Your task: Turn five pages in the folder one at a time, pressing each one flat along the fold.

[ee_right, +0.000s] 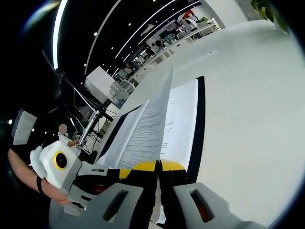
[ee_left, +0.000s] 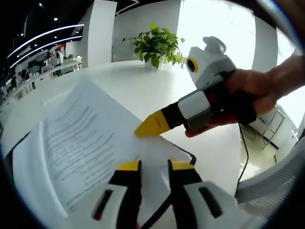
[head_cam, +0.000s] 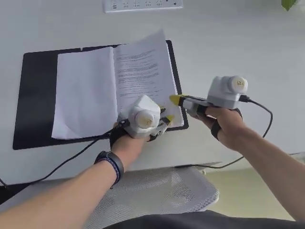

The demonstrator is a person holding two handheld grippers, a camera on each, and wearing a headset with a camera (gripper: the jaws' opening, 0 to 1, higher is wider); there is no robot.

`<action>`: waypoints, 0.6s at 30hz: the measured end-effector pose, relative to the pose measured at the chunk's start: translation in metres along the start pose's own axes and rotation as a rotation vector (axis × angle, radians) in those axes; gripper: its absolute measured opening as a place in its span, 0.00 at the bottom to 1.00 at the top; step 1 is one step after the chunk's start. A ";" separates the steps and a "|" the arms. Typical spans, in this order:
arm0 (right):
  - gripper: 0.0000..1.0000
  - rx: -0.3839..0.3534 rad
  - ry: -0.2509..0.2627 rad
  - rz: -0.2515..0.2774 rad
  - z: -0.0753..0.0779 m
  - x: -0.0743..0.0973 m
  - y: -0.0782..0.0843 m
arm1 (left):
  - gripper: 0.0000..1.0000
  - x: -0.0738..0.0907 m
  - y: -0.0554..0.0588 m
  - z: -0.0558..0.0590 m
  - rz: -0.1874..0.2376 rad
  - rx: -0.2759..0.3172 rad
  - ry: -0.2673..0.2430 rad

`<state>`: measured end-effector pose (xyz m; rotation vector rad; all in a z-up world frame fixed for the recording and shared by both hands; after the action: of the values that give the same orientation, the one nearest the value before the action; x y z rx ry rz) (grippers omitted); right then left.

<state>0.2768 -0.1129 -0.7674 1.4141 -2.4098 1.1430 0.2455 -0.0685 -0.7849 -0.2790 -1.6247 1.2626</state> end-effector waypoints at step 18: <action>0.00 -0.016 -0.029 0.049 -0.020 0.012 -0.011 | 0.46 0.046 -0.017 -0.011 0.066 -0.014 -0.015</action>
<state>0.2738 -0.1108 -0.7416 1.3844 -2.4802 1.1193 0.2393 -0.0377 -0.7456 -0.3353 -1.6494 1.3059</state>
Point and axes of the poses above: the centre of the closed fingertips' face, and the gripper's own axes: x roughly backward along the fingers, z roughly to its right, y roughly out of its underside, the point moved 3 cm from there along x, roughly backward along the fingers, and after that the axes turned 6 degrees about -x, right-handed, at the moved point
